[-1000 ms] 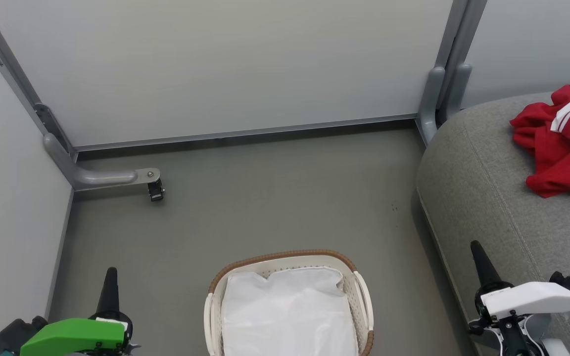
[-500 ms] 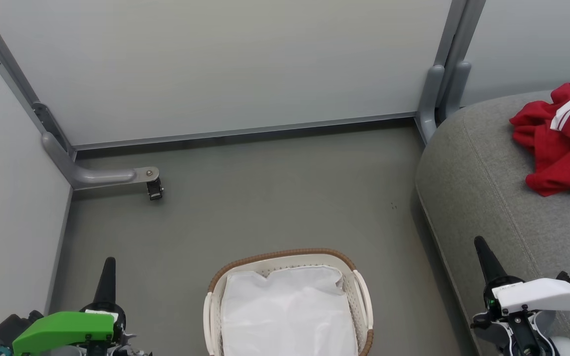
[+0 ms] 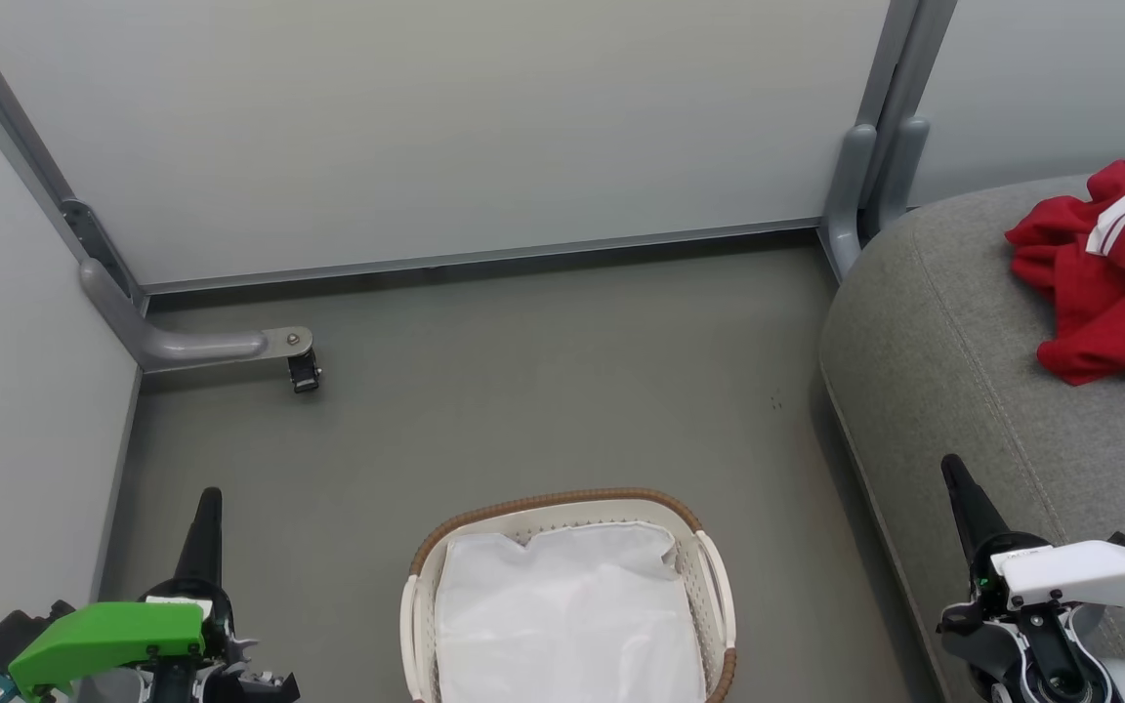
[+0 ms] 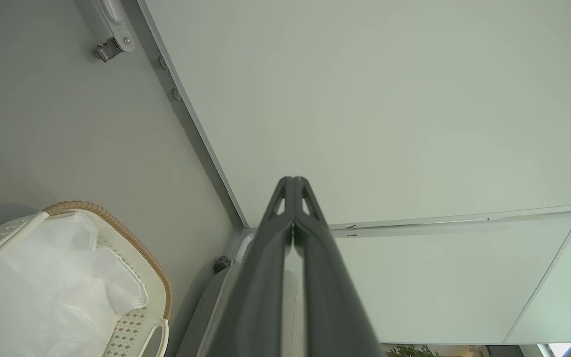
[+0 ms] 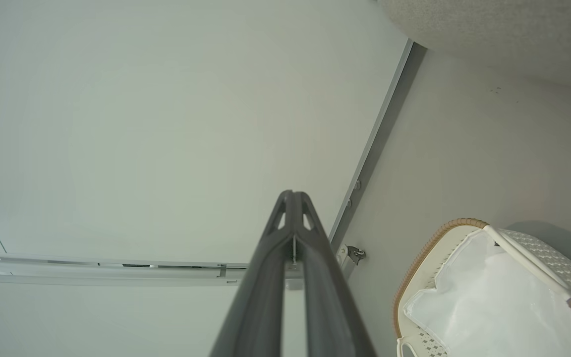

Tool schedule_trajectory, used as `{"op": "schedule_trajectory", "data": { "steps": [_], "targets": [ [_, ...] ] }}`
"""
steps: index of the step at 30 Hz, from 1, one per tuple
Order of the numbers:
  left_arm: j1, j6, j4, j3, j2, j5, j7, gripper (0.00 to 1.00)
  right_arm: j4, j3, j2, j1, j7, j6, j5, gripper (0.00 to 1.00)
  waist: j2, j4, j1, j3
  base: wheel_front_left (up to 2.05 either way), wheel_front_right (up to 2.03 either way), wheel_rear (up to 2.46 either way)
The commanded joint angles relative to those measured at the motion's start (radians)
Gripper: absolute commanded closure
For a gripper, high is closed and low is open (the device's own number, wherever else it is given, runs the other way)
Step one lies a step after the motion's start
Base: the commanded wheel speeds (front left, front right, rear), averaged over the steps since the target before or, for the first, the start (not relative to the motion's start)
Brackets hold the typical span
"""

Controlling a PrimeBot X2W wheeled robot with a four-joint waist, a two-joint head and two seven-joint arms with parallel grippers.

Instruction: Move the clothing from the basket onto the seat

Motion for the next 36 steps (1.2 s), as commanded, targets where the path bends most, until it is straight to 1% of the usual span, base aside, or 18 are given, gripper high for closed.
{"op": "schedule_trajectory", "data": {
  "steps": [1,24,36],
  "targets": [
    [-0.027,-0.005,-0.008,0.004,0.003,-0.022,0.006,1.00,-0.009,-0.007,-0.006,-0.010,0.007,0.000,0.023,1.00,0.0000,0.000,0.0000,0.000,0.00,0.00,0.00],
    [-0.058,-0.020,-0.008,0.026,0.004,-0.168,0.049,1.00,-0.019,-0.036,-0.005,-0.022,0.052,0.000,0.176,1.00,0.0000,-0.003,0.0000,0.007,0.00,0.00,0.00],
    [-0.056,-0.020,-0.007,0.026,0.004,-0.171,0.052,1.00,-0.018,-0.038,-0.003,-0.020,0.055,0.000,0.180,1.00,0.0000,-0.004,0.0000,0.008,0.00,0.00,0.00]
  ]
}}
